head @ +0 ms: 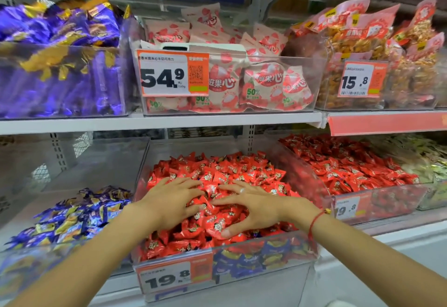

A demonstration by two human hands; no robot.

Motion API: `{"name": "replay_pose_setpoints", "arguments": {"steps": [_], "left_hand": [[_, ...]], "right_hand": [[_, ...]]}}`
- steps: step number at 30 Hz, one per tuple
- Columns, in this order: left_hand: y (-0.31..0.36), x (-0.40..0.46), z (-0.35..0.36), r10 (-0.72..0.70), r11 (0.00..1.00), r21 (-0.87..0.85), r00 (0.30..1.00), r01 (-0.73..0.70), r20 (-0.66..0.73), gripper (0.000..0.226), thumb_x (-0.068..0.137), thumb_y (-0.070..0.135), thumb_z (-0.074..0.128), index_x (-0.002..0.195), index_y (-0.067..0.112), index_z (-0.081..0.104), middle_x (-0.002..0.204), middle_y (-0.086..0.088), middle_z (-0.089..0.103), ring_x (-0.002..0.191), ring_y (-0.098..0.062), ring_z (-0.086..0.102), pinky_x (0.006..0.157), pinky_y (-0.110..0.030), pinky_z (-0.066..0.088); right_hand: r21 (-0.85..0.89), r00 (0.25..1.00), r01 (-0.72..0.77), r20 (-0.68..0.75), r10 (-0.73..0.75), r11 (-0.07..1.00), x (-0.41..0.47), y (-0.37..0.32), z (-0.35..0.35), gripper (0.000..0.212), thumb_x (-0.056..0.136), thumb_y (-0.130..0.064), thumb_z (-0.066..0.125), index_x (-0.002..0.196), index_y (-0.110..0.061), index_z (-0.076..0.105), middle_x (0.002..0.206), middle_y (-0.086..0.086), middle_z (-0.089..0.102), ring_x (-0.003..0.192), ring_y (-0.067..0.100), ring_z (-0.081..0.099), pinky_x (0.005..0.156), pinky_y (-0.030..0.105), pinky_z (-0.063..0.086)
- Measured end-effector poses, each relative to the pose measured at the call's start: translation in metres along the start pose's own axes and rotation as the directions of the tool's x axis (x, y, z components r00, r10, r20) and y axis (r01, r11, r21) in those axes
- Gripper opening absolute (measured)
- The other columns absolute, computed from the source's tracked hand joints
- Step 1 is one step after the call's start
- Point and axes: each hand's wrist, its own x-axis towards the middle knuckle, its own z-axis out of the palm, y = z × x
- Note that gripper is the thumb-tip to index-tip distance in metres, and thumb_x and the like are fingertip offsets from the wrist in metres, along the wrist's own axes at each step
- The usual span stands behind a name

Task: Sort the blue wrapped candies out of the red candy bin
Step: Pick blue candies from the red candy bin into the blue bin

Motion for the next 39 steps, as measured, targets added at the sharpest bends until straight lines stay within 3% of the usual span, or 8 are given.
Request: {"name": "replay_pose_setpoints", "arguments": {"steps": [3,6,10,19,26,31,35,39], "left_hand": [[0.008,0.001,-0.002,0.022,0.998,-0.048,0.989,-0.03,-0.15,0.067,0.09,0.071,0.02,0.147,0.037,0.033,0.157,0.011,0.023,0.145,-0.012,0.017,0.119,-0.039,0.014],[0.024,0.0,-0.004,0.134,0.962,-0.215,0.978,-0.167,-0.158,0.083,0.076,0.087,0.013,0.148,0.046,0.021,0.16,0.012,0.013,0.148,-0.012,0.008,0.12,-0.04,0.011],[0.03,0.002,-0.001,0.207,0.977,-0.058,0.978,-0.206,0.018,0.057,0.095,0.059,0.041,0.148,0.05,0.02,0.161,0.012,0.01,0.149,-0.012,0.002,0.12,-0.043,0.002],[0.01,0.001,-0.012,0.064,0.988,0.144,0.991,-0.047,-0.12,0.043,0.102,0.042,0.038,0.145,0.046,0.031,0.153,0.01,0.033,0.144,-0.015,0.02,0.116,-0.036,0.017],[0.007,-0.02,-0.014,0.111,0.99,-0.075,0.985,-0.122,-0.129,0.03,0.099,0.039,0.047,0.126,0.043,0.059,0.128,0.018,0.059,0.122,-0.007,0.05,0.104,-0.03,0.037],[0.008,-0.036,-0.019,0.115,0.983,-0.122,0.98,-0.136,-0.164,0.03,0.098,0.04,0.049,0.125,0.043,0.059,0.13,0.024,0.057,0.122,-0.001,0.048,0.107,-0.027,0.031],[0.007,-0.043,-0.02,0.004,0.986,-0.157,0.954,-0.053,-0.3,0.024,0.097,0.035,0.048,0.114,0.038,0.064,0.127,0.022,0.056,0.121,-0.003,0.047,0.099,-0.024,0.035],[0.006,-0.03,-0.018,-0.037,0.987,-0.163,0.963,-0.008,-0.268,0.043,0.102,0.036,0.036,0.145,0.036,0.037,0.154,0.013,0.032,0.142,-0.01,0.026,0.115,-0.027,0.021]], "right_hand": [[-0.192,0.985,0.039,-0.159,-0.07,0.981,0.0,0.012,-0.003,0.053,0.086,-0.052,0.062,0.135,-0.039,0.049,0.144,-0.003,0.037,0.132,0.02,0.031,0.107,0.041,0.034],[-0.234,0.975,0.01,-0.215,-0.062,0.972,-0.006,0.021,-0.014,0.042,0.088,-0.043,0.063,0.128,-0.033,0.057,0.132,-0.004,0.044,0.118,0.019,0.042,0.093,0.038,0.044],[-0.307,0.965,-0.058,-0.261,-0.025,0.95,-0.014,0.024,-0.026,0.026,0.091,-0.033,0.061,0.117,-0.034,0.063,0.128,-0.003,0.044,0.115,0.018,0.048,0.084,0.035,0.047],[-0.349,0.95,-0.212,-0.292,0.109,0.913,-0.046,0.033,-0.044,0.026,0.093,-0.04,0.055,0.118,-0.04,0.064,0.137,-0.002,0.048,0.127,0.019,0.042,0.103,0.036,0.037],[-0.205,0.955,-0.12,-0.292,0.057,0.971,-0.036,0.01,-0.043,0.025,0.091,-0.03,0.059,0.114,-0.034,0.067,0.13,-0.003,0.055,0.125,0.018,0.044,0.1,0.036,0.039],[-0.125,0.921,0.001,-0.387,-0.05,0.992,0.006,-0.018,-0.026,0.034,0.096,-0.02,0.049,0.128,-0.028,0.059,0.138,-0.001,0.053,0.129,0.021,0.044,0.104,0.041,0.039],[-0.141,0.946,-0.075,-0.324,0.026,0.987,0.047,-0.024,-0.004,0.052,0.1,-0.032,0.043,0.15,-0.029,0.027,0.156,0.0,0.028,0.142,0.023,0.024,0.114,0.042,0.024],[-0.211,0.948,-0.183,-0.297,0.116,0.96,0.054,-0.015,-0.001,0.053,0.097,-0.036,0.048,0.147,-0.029,0.032,0.154,-0.001,0.028,0.141,0.025,0.025,0.11,0.045,0.027]]}}
